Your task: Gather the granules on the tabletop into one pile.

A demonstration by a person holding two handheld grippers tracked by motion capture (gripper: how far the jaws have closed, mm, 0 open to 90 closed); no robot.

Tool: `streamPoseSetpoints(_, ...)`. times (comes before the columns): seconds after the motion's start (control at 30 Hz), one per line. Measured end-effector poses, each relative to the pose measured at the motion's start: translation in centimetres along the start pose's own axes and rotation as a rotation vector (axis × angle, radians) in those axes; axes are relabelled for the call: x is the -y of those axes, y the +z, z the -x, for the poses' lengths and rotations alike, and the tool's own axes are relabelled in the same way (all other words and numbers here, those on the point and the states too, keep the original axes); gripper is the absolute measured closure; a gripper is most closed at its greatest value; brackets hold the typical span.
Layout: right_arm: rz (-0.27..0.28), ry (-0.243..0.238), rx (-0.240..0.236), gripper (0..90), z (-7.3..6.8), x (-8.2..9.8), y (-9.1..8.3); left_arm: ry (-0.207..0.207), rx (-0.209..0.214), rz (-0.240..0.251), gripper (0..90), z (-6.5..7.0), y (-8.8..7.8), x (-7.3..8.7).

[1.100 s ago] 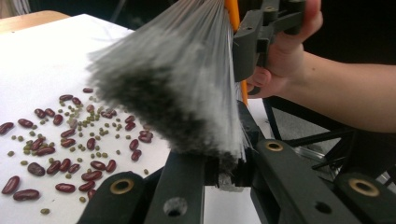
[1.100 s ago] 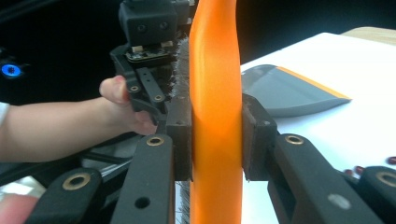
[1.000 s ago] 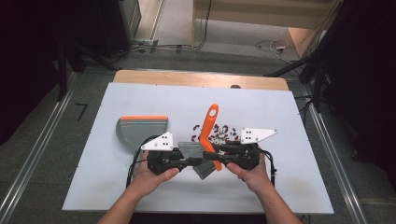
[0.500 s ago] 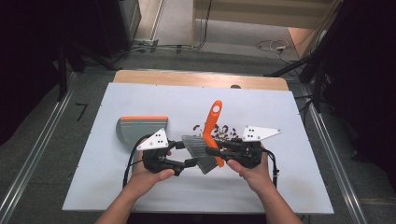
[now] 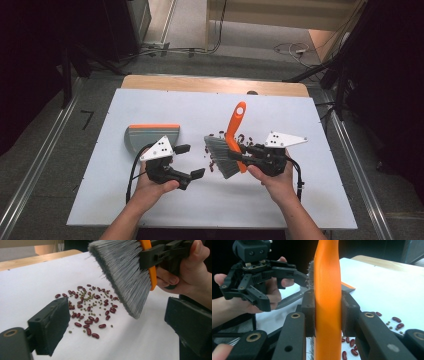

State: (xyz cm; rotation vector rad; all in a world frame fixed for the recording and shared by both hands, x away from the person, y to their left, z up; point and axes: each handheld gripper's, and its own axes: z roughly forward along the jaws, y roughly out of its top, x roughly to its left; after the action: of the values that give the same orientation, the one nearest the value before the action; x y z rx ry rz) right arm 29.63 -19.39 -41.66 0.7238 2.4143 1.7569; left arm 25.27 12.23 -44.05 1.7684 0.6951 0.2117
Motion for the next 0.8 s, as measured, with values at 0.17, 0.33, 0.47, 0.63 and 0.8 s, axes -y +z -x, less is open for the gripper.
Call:
streamPoseSetpoints(0.17,0.004,0.003,0.022,68.4,0.2,0.0,-0.2,-0.001,-0.016,0.000,1.7,-0.3,-0.6,0.1)
streamPoseSetpoints(0.33,0.003,0.009,0.046,68.4,0.5,0.0,-0.5,0.004,-0.034,0.001,0.6,-0.5,-1.0,0.3)
streamPoseSetpoints(0.47,0.005,0.015,0.069,68.4,0.7,-0.1,-0.7,0.007,-0.042,0.006,0.0,-0.6,-1.3,0.4)
streamPoseSetpoints(0.63,0.008,0.031,0.105,68.4,1.1,0.0,-1.0,0.007,-0.047,0.015,0.0,-0.7,-2.0,0.6)
streamPoseSetpoints(0.8,-0.005,0.034,0.130,68.4,1.4,0.0,-1.1,-0.004,-0.072,0.019,0.0,-1.2,-2.8,1.0)
